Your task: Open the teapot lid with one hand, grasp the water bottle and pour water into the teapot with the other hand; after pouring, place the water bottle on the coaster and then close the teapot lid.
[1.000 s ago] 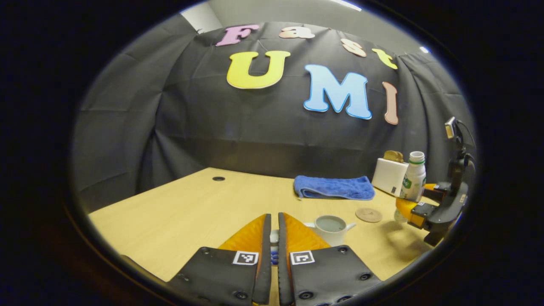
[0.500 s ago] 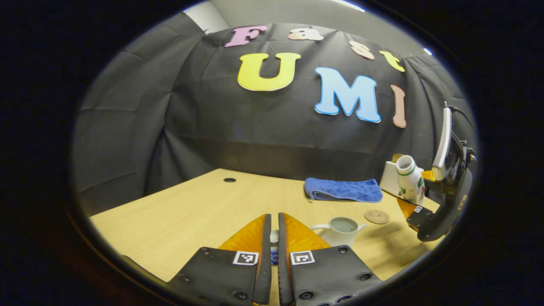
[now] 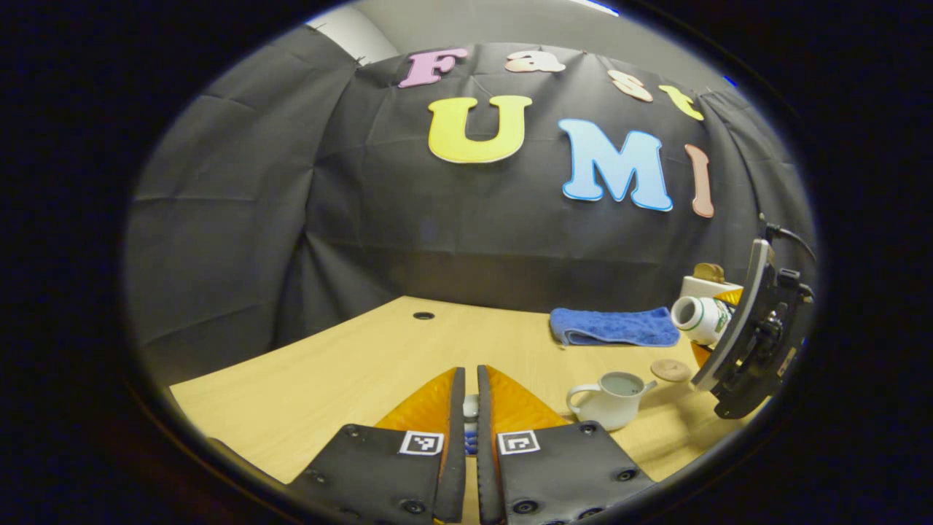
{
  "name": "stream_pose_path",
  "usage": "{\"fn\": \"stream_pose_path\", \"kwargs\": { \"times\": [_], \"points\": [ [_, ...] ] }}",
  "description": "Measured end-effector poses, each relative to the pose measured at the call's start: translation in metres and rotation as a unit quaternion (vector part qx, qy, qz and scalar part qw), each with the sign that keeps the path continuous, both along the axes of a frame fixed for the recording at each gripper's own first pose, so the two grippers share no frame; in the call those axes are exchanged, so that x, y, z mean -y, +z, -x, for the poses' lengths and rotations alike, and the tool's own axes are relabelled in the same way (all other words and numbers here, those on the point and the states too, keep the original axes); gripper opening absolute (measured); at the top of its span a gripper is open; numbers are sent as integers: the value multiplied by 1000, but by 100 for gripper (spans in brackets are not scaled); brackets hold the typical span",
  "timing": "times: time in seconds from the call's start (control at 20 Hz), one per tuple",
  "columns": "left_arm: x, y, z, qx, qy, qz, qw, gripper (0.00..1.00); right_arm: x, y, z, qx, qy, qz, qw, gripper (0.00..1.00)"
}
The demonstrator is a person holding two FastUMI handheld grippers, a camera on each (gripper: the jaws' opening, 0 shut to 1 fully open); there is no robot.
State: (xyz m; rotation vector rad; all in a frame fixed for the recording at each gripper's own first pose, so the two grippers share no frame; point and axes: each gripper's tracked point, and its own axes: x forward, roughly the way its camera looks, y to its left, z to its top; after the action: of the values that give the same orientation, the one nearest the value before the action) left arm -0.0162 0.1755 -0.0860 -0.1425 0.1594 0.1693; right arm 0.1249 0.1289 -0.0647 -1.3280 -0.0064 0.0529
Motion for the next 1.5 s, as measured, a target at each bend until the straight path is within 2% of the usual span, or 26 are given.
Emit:
{"fn": "stream_pose_path", "kwargs": {
  "times": [0.05, 0.1, 0.15, 0.25, 0.3, 0.4, 0.45, 0.55, 0.65, 0.7, 0.75, 0.8, 0.95, 1.35, 1.4, 1.45, 1.5],
  "points": [
    [-1, -3, 1, -2, 1, 2, 1000, 17, 0, 0, -1, -1, 0, 6, 1000, 80],
    [-2, -5, 0, -4, 1, 2, 1000, 13, 0, 1, -1, 0, 0, 13, 1000, 80],
    [-4, -6, 1, -4, 2, 3, 1000, 17, -1, 0, -2, 5, -1, 23, 1000, 80],
    [-7, -7, 3, -5, 6, 3, 1000, 17, -3, -2, -2, 16, 0, 44, 999, 80],
    [-9, -7, 3, -5, 7, 4, 1000, 10, -4, -2, -1, 21, 2, 53, 998, 80],
    [-10, -8, 2, -6, 8, 8, 1000, 13, -4, -1, 0, 31, 6, 71, 997, 80],
    [-10, -10, 3, -7, 8, 8, 1000, 10, -4, -1, -1, 36, 8, 79, 996, 80],
    [-11, -10, 3, -9, 8, 6, 1000, 17, -4, -1, -1, 42, 13, 92, 995, 80],
    [-11, -12, 3, -10, 9, 6, 1000, 13, -4, 0, -1, 47, 17, 106, 993, 80],
    [-11, -12, 2, -11, 9, 6, 1000, 17, -6, 0, 0, 50, 19, 114, 992, 80],
    [-11, -12, 3, -11, 9, 5, 1000, 17, -6, 0, 2, 53, 21, 121, 991, 80],
    [-11, -12, 2, -11, 10, 5, 1000, 13, -7, -1, 4, 56, 22, 126, 990, 80],
    [-11, -14, 3, -13, 10, 6, 1000, 17, -7, 0, 2, 65, 28, 139, 988, 80],
    [-10, -18, 3, -16, 9, 7, 1000, 17, -14, 9, 2, 85, 37, 169, 981, 80],
    [-10, -18, 3, -17, 9, 7, 1000, 13, -14, 10, 2, 85, 37, 170, 981, 80],
    [-11, -18, 3, -18, 9, 7, 1000, 17, -15, 10, 2, 85, 37, 170, 981, 80],
    [-9, -17, 2, -17, 8, 8, 1000, 17, -14, 10, 2, 86, 37, 171, 981, 80]
  ]
}}
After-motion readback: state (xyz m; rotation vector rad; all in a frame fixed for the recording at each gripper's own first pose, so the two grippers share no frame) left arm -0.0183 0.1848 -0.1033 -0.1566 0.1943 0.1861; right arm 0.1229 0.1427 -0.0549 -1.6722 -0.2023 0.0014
